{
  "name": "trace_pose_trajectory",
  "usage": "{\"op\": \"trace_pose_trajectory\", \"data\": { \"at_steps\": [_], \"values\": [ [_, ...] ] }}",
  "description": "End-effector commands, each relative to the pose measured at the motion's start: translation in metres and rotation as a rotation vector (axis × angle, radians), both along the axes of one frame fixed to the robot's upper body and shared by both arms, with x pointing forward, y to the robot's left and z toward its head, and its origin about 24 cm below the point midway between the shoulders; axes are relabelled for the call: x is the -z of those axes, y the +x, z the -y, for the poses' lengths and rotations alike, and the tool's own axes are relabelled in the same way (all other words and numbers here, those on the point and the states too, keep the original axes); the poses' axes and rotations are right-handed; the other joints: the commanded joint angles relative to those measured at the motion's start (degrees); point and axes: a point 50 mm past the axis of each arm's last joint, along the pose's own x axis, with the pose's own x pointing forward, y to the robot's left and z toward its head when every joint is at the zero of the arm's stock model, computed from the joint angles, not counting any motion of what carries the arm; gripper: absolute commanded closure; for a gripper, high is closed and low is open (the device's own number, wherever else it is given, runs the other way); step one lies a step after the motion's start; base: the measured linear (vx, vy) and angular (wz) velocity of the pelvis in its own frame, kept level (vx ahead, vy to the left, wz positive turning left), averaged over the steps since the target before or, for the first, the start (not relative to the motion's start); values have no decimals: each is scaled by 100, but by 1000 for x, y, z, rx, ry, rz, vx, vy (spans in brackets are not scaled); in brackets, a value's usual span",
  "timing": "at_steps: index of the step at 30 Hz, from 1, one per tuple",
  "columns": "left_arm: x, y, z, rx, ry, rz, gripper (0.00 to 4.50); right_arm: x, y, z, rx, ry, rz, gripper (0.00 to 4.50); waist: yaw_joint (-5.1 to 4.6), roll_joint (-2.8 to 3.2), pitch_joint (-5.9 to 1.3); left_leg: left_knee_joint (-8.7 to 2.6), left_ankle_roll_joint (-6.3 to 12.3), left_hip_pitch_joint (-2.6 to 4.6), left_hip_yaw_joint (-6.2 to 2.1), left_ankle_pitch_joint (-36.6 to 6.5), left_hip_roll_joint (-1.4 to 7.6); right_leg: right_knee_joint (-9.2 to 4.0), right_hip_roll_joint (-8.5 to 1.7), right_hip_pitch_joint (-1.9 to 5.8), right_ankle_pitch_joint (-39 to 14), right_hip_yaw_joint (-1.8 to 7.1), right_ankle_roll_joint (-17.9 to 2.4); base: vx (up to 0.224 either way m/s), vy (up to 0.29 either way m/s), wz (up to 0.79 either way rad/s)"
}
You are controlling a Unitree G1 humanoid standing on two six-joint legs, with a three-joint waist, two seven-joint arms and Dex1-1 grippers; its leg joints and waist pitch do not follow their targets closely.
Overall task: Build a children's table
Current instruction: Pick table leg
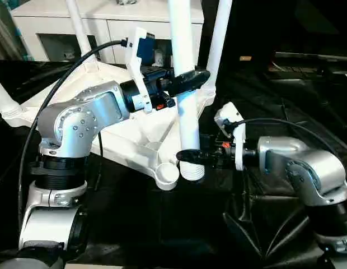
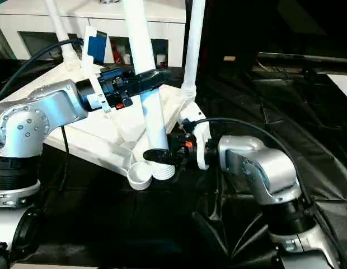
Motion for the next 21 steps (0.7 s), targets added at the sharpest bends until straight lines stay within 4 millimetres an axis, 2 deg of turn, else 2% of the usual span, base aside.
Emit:
{"op": "trace_pose_trajectory", "data": {
  "at_steps": [1,20,21],
  "values": [
    [-7,-3,2,14,12,50,277,-1,0,-1,-12,-11,3,157,11,-70,-460,-371,81,206,-189,-156,485,-330,-519,233,440,214,-1477,0,0,0],
    [-8,-1,-1,24,7,61,277,2,2,-9,-21,28,-15,157,11,-57,-466,-376,41,210,-193,-245,486,-330,-522,232,416,206,-1503,0,0,0],
    [-8,-1,-1,25,7,61,277,2,2,-9,-21,29,-16,173,10,-55,-466,-379,47,211,-194,-238,487,-328,-519,229,426,204,-1500,0,0,0]
  ]
}}
